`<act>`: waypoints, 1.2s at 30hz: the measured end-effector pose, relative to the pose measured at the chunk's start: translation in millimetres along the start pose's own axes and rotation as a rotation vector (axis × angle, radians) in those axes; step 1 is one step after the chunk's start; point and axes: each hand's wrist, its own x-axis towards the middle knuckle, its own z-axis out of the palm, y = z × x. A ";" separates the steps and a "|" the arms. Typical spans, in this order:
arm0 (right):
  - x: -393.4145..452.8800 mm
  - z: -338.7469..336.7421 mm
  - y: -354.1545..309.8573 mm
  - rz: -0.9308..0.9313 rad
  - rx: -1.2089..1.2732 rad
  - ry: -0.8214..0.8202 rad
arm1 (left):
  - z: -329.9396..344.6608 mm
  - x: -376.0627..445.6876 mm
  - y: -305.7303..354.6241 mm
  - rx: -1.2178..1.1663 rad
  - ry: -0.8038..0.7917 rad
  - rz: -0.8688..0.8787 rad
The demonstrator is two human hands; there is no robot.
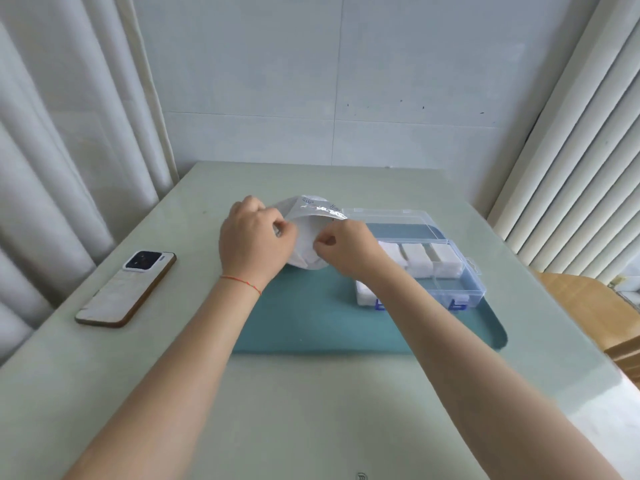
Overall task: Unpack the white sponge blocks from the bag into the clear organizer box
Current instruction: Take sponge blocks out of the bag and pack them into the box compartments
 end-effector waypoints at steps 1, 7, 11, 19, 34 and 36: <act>2.3 8.4 -6.8 0.008 0.006 -0.020 | -2.4 0.9 -5.3 -0.056 -0.060 -0.075; 17.0 37.8 -43.5 0.191 -0.109 -0.043 | -1.6 -0.4 -13.6 -0.205 -0.142 -0.184; 26.1 44.0 -44.4 0.235 -0.123 -0.024 | -1.1 -0.9 -11.6 -0.205 -0.161 -0.183; 17.2 7.8 -13.6 0.201 0.132 -0.018 | -1.2 -7.5 -9.6 -0.242 -0.113 -0.211; -23.3 -34.8 40.1 0.168 0.559 -0.119 | -1.2 -19.7 21.5 -0.757 -0.308 -0.532; -26.7 -43.8 45.3 0.184 0.600 -0.011 | -1.4 -18.2 16.9 -0.732 -0.388 -0.542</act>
